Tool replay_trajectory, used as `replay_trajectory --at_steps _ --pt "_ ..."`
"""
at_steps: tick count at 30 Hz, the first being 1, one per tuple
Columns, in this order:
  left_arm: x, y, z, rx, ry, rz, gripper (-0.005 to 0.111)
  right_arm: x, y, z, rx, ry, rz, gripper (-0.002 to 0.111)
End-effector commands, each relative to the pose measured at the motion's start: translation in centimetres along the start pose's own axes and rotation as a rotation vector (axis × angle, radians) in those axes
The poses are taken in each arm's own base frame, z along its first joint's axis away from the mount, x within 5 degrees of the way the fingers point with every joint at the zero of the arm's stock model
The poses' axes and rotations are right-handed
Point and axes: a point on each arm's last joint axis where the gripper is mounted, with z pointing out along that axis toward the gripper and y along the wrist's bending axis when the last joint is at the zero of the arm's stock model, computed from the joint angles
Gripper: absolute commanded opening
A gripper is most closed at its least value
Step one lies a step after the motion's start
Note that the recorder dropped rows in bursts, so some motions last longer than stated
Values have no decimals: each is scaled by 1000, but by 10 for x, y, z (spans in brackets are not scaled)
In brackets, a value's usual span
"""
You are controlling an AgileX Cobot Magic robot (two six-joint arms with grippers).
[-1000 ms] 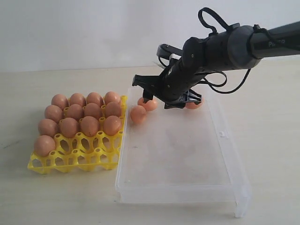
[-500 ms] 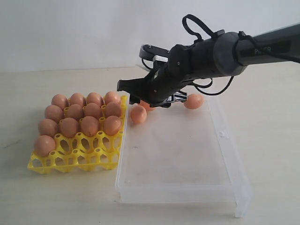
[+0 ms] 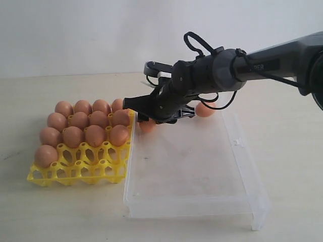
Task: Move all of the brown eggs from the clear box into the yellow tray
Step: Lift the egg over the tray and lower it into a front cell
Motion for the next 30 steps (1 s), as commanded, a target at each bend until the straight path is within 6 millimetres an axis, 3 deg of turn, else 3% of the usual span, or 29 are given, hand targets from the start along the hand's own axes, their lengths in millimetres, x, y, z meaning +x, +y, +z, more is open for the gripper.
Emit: replay_trajectory --at_steps 1,2,7,13,16,19,24,30 --pt "-2 0 -1 -2 -18 -4 0 -1 3 3 11 50 -25 13" --pt "-2 0 -1 -2 -18 -4 0 -1 3 3 13 57 -38 0" --pt "-2 0 -1 -2 -18 -4 0 -3 5 -8 10 56 -111 0" --pt "-2 0 -1 -2 -18 -4 0 -18 10 -69 -26 -221 -250 0" --pt "-2 0 -1 -2 -18 -4 0 -13 19 -100 -71 -413 -415 0" --pt "-2 0 -1 -2 -18 -4 0 4 34 -116 -165 -534 -527 0" --pt "-2 0 -1 -2 -18 -4 0 34 53 -114 -476 -570 -551 0" --pt "-2 0 -1 -2 -18 -4 0 68 72 -84 -685 -481 -600 0"
